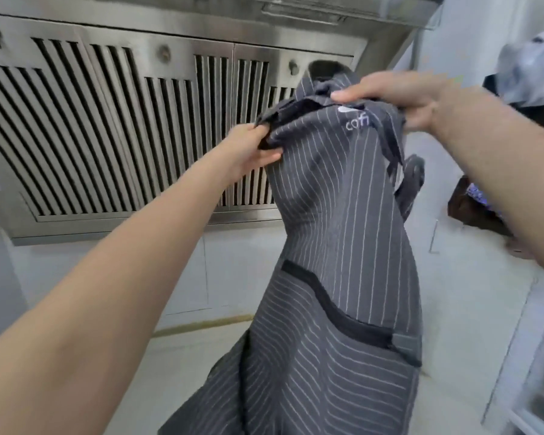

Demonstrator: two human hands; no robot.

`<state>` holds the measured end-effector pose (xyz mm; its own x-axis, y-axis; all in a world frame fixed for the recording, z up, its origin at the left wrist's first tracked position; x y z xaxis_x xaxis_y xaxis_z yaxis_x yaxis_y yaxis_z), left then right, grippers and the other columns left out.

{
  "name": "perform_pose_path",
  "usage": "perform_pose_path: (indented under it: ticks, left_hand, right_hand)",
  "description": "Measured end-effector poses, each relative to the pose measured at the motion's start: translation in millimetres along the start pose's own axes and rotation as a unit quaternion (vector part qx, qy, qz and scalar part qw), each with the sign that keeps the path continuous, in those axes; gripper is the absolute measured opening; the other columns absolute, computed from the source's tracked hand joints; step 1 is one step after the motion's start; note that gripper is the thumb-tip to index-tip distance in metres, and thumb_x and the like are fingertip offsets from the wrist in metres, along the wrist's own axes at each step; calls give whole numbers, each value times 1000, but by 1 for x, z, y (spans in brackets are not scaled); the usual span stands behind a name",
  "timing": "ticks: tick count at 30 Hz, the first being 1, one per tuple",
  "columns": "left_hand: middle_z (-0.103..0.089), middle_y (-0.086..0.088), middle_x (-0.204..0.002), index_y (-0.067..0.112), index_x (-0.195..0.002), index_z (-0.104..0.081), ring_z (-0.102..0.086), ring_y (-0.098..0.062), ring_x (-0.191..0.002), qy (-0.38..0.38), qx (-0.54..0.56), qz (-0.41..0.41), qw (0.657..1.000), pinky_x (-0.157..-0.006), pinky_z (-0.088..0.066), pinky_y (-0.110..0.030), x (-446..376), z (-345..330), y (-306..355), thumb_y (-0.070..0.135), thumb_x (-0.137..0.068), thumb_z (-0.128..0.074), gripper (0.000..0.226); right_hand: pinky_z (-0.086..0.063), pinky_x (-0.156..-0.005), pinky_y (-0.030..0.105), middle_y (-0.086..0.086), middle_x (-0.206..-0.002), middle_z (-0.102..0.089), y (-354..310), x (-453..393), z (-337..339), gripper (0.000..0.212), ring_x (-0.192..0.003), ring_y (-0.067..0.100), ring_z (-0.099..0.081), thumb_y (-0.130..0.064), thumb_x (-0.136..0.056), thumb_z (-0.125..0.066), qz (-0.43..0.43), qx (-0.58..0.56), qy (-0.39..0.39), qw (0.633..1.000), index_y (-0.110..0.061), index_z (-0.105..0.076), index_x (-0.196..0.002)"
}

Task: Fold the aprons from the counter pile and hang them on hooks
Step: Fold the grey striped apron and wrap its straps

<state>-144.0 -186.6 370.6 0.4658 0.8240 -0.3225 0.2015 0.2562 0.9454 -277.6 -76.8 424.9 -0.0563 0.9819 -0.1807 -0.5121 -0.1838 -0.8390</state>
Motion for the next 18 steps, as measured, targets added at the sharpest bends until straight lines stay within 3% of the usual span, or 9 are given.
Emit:
perform_pose_path:
  ticks: [2, 4, 7, 9, 11, 12, 14, 16, 18]
  left_hand:
    - [-56, -15, -125, -2, -130, -44, -67, -10, -79, 10, 93, -38, 995, -67, -57, -20, -13, -2, 11, 8, -99, -42, 32]
    - [-59, -17, -124, 0, -131, -45, -66, -22, -99, 18, 180, -41, 983, -80, -57, -31, -17, 15, 13, 10, -100, -42, 33]
    - [-71, -7, -96, 4, -114, -57, -71, -14, -83, 100, 170, -23, 980, -71, -57, -24, -6, 86, -11, 12, -98, -48, 21]
    - [-70, 1, -75, 7, -98, -59, -67, -6, -63, 166, 132, 15, 977, -60, -53, -15, 16, 143, -52, 10, -98, -46, 13]
    - [-63, -4, -90, 5, -103, -53, -64, -12, -72, 258, 87, 91, 958, -65, -54, -18, 56, 214, -114, 7, -98, -43, 12]
    - [-55, -7, -95, 4, -105, -51, -61, -17, -76, 318, 41, 138, 937, -65, -55, -21, 90, 253, -149, 5, -98, -43, 11]
    - [-49, -8, -86, 6, -86, -51, -58, -16, -63, 379, -87, 216, 896, -53, -51, -20, 152, 304, -201, -1, -96, -43, 14]
    - [-52, -12, -93, 3, -86, -54, -57, -15, -62, 350, -223, 247, 876, -57, -48, -25, 191, 326, -241, -4, -94, -45, 13]
    - [-52, -13, -112, 0, -119, -51, -54, -22, -84, 268, -315, 271, 869, -72, -46, -30, 218, 313, -281, -3, -93, -48, 27]
  right_hand:
    - [-58, -74, 25, 1, -86, -69, -28, -5, -3, 19, -72, 9, -66, -22, -82, -60, -9, 48, 7, 999, -8, -63, -95]
    - [-55, -77, 25, 1, -82, -68, -50, -17, -29, 12, -72, 10, -64, -17, -91, -55, -1, 93, -2, 996, -6, -61, -93]
    - [-52, -59, 19, -2, -61, -63, -52, -52, -103, 13, -57, 8, -60, -8, -94, -51, 20, 136, -40, 990, -7, -55, -81]
    - [-45, -52, 20, 0, -63, -55, -20, -84, -165, 12, -53, 10, -53, -3, -92, -52, 15, 168, -81, 982, -9, -53, -81]
    - [-44, -48, 25, 5, -72, -49, 29, -115, -253, 6, -58, 15, -50, -2, -93, -49, -27, 170, -117, 978, -8, -51, -90]
    - [-50, -54, 28, 7, -78, -48, 62, -117, -305, 2, -64, 17, -51, -4, -94, -49, -52, 136, -161, 976, -5, -50, -95]
    - [-53, -82, 32, 7, -87, -49, 128, -99, -391, 9, -79, 16, -59, -10, -96, -49, -102, 56, -272, 955, -2, -52, -95]
    - [-51, -87, 31, 10, -96, -54, 181, -78, -432, 24, -92, 19, -61, -13, -98, -45, -121, 101, -341, 927, 8, -53, -108]
    - [-46, -63, 27, 10, -88, -54, 227, -69, -432, 27, -81, 23, -54, -11, -95, -41, -100, 203, -348, 910, 10, -57, -101]
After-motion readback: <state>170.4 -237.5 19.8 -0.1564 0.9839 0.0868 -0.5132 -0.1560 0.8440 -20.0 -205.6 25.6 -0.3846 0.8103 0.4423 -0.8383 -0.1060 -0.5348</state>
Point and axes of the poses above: each hand's wrist, its own x-axis away from the middle knuckle, its own z-axis out of the back of the hand, y = z × x, the point moved 8 cm from there along -x, towards the middle knuckle
